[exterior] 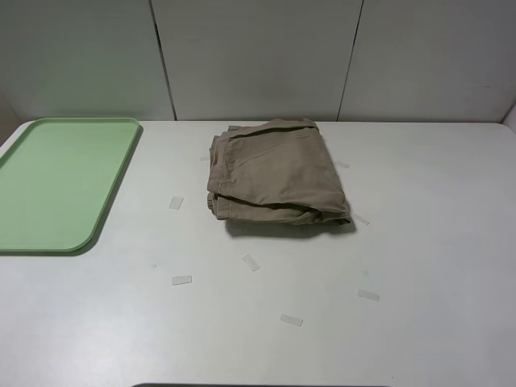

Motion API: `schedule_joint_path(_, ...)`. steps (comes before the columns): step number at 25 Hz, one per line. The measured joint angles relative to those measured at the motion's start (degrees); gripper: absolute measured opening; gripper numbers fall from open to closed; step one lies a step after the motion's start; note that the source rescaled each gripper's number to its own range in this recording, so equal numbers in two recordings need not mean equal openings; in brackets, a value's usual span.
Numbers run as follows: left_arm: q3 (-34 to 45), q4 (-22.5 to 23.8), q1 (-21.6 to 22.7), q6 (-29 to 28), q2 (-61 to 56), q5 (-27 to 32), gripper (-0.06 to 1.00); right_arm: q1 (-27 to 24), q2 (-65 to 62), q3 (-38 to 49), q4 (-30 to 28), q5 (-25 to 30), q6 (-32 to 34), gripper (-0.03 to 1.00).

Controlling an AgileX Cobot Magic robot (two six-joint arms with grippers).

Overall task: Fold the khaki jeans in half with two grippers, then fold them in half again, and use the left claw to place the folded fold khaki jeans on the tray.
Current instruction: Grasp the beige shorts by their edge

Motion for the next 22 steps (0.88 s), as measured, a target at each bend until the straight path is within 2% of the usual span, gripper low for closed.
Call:
schedule_joint_path(12,0.0,0.0,0.0,0.0,0.0,0.0,0.86,0.0,-2.94,0.88,-5.34,-1.31,4.82,1.0)
schedule_joint_path(22,0.0,0.05,0.0,0.0,0.0,-0.06,0.86,0.0,-2.94,0.88,-5.75,-1.31,5.55,1.0)
